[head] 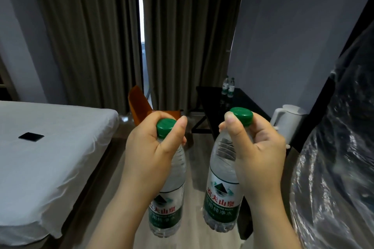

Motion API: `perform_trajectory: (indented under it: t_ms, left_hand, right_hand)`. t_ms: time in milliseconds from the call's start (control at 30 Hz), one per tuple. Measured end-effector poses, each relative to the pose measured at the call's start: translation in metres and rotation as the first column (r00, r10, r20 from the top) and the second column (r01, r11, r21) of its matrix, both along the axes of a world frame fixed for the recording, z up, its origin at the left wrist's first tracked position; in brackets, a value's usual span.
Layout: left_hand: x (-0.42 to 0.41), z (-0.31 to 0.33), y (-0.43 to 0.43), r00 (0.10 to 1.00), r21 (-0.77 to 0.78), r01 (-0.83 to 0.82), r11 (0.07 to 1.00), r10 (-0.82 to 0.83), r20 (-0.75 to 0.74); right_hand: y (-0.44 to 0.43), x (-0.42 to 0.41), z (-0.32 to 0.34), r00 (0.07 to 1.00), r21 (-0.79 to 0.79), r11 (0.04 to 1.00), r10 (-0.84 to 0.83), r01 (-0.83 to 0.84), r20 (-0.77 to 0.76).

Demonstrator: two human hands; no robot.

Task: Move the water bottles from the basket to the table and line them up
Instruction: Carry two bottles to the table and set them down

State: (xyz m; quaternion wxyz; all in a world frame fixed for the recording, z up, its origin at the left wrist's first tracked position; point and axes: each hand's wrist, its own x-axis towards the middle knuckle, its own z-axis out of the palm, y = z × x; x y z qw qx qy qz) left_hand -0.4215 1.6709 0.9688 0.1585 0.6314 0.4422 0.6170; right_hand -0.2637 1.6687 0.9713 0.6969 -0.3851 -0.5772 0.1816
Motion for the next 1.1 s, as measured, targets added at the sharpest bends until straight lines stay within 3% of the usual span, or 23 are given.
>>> perform_trajectory:
  t_ms: [467,933,1100]
  left_hand:
    - [-0.040,0.007,0.268,0.996,-0.041,0.090,0.995,-0.091,-0.021]
    - [0.024,0.005,0.498,0.996,-0.040,0.054,0.998,-0.057,-0.063]
    - [0.043,-0.002,0.564,0.998,-0.064,0.066,0.996,-0.067,-0.011]
  right_hand:
    - [0.248,-0.042,0.003,0.994,-0.054,0.993,-0.111,0.110,-0.015]
    - [0.484,0.019,-0.002,0.994,-0.019,0.997,-0.080,0.079,-0.070]
    - [0.553,0.042,-0.006,0.994,-0.015,0.995,-0.095,0.094,-0.061]
